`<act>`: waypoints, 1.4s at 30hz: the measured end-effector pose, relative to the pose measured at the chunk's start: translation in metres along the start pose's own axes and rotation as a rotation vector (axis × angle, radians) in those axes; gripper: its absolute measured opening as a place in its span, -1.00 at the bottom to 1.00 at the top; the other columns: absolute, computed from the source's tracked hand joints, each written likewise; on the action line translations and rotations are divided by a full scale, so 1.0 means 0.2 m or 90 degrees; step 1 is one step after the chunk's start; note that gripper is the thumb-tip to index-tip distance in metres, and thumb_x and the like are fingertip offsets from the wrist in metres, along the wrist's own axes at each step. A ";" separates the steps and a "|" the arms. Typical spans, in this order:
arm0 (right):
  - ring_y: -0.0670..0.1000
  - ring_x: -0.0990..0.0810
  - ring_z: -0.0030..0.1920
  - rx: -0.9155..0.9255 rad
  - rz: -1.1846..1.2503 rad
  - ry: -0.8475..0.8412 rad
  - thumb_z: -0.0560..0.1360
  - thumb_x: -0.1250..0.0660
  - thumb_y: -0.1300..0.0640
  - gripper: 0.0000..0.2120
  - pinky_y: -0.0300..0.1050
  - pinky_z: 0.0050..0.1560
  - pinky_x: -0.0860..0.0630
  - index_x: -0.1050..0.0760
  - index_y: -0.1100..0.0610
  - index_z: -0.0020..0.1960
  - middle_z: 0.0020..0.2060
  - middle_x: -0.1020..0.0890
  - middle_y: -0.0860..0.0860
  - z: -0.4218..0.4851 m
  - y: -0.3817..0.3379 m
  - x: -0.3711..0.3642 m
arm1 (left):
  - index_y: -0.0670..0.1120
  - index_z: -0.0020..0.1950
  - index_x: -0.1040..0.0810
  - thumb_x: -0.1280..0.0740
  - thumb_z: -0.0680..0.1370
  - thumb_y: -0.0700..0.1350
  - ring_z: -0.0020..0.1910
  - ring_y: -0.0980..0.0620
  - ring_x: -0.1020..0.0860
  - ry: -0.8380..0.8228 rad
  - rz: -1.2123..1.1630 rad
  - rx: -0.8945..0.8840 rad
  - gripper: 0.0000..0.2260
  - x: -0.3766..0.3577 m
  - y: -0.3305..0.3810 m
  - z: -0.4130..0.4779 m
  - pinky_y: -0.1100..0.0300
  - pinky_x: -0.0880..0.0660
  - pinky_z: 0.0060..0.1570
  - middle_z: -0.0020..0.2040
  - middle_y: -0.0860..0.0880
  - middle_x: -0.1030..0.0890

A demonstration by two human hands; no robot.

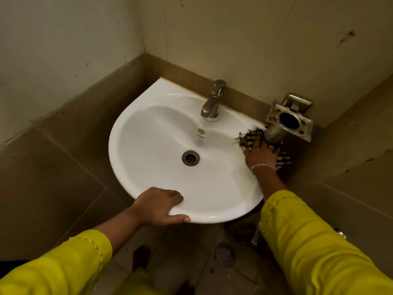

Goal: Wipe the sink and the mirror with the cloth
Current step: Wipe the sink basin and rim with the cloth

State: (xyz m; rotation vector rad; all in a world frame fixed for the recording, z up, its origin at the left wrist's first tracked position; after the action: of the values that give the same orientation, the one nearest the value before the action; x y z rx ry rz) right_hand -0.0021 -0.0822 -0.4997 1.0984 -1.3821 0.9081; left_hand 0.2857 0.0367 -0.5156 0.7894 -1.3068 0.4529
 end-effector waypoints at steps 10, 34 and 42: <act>0.35 -0.16 0.41 -0.038 0.123 0.032 0.60 0.01 -0.09 -0.38 0.24 0.32 -0.20 0.07 0.27 0.49 0.49 0.03 0.28 0.15 -0.14 0.04 | -0.03 0.07 -0.49 0.29 0.31 0.52 -0.13 -0.02 -0.57 0.016 0.005 0.016 -0.15 0.00 0.01 0.00 0.20 -0.34 -0.31 -0.03 0.04 -0.59; 0.26 -0.45 0.29 0.265 0.049 0.171 0.42 -0.12 -0.09 -0.40 0.22 0.27 -0.33 -0.38 0.27 0.32 0.29 -0.47 0.27 0.23 -0.47 -0.01 | -0.06 -0.07 -0.55 0.15 0.42 0.48 -0.24 0.00 -0.60 -0.025 0.029 0.000 -0.27 -0.01 0.01 0.02 0.22 -0.50 -0.32 -0.10 0.00 -0.64; 0.29 -0.55 0.16 0.372 0.121 0.163 0.23 -0.49 0.33 -0.35 0.23 0.17 -0.43 -0.41 0.27 0.30 0.19 -0.55 0.26 0.14 -0.73 -0.05 | -0.12 -0.01 -0.50 0.03 0.41 0.45 -0.13 -0.10 -0.57 -0.042 0.017 0.014 -0.32 0.01 0.01 0.02 0.09 -0.50 -0.18 -0.02 -0.09 -0.60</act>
State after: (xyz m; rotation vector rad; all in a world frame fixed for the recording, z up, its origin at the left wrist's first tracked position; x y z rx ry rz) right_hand 0.1295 -0.1486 -0.5215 1.2321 -1.0420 1.5997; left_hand 0.2822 0.0352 -0.5138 0.8124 -1.3774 0.4667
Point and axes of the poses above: each hand's wrist, its own z-axis towards the middle knuckle, its own x-axis out of the back of the hand, y = z × x, the point moved 4 cm from there along z, towards the middle knuckle
